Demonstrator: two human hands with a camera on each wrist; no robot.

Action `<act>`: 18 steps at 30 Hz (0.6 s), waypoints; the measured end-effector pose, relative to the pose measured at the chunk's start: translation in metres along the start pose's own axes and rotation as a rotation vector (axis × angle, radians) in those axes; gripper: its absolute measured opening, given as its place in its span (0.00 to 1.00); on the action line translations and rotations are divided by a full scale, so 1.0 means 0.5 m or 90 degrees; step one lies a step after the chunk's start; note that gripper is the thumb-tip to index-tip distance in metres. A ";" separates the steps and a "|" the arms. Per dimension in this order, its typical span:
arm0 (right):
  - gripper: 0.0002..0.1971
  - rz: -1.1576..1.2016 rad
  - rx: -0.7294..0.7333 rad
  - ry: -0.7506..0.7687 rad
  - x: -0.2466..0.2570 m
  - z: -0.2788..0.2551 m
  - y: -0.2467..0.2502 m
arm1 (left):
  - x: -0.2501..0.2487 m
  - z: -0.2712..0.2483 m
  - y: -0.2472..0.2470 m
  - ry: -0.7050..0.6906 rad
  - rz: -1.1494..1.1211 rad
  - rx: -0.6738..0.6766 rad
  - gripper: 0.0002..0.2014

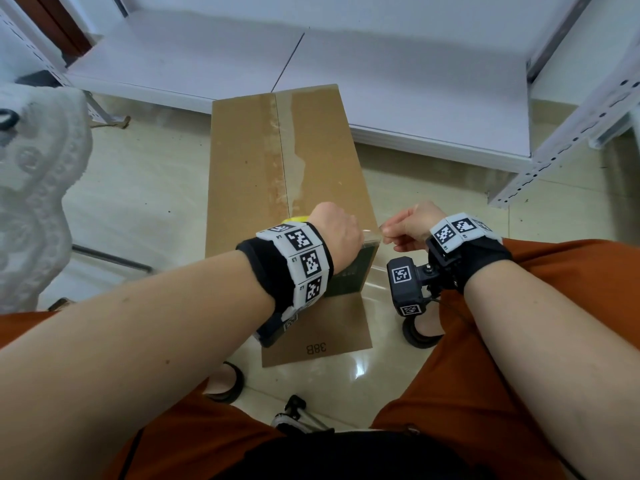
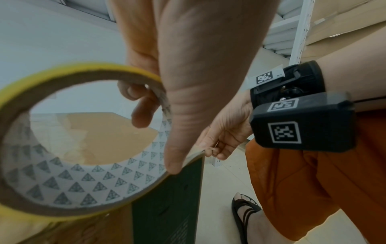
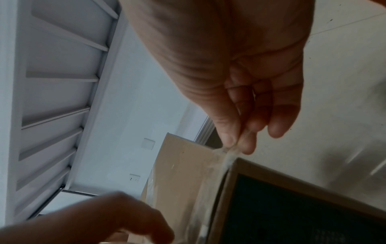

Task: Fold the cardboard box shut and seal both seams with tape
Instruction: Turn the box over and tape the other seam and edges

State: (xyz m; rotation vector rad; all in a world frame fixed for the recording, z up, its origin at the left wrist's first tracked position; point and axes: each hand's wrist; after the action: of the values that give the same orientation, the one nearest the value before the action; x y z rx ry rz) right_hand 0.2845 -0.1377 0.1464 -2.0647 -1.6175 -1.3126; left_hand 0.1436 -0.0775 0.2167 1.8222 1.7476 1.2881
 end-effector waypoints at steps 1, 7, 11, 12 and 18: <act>0.01 0.001 -0.001 -0.003 -0.001 0.000 -0.002 | -0.001 0.001 0.000 0.001 -0.002 -0.001 0.16; 0.16 0.023 -0.010 -0.010 -0.014 0.007 -0.006 | -0.007 0.002 -0.002 -0.004 -0.014 -0.006 0.17; 0.16 -0.267 -0.108 -0.014 -0.031 0.008 -0.012 | -0.003 0.004 -0.014 -0.009 -0.019 -0.024 0.15; 0.14 -0.311 -0.142 -0.001 -0.027 0.005 -0.012 | -0.001 0.005 -0.017 -0.008 -0.017 -0.025 0.15; 0.08 -0.236 -0.178 0.161 0.007 0.005 -0.029 | -0.004 0.014 -0.014 -0.014 -0.010 -0.022 0.15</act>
State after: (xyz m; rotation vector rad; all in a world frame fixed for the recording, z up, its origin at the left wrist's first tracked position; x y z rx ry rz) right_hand 0.2734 -0.1281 0.1424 -1.6892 -1.8422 -1.9344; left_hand 0.1446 -0.0755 0.2069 1.7933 1.7150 1.2792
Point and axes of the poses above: each hand's wrist, its own z-axis towards the middle knuckle, its own y-axis out of the back of the hand, x = y × z, and after that the axes turned 5 degrees about y, right-handed
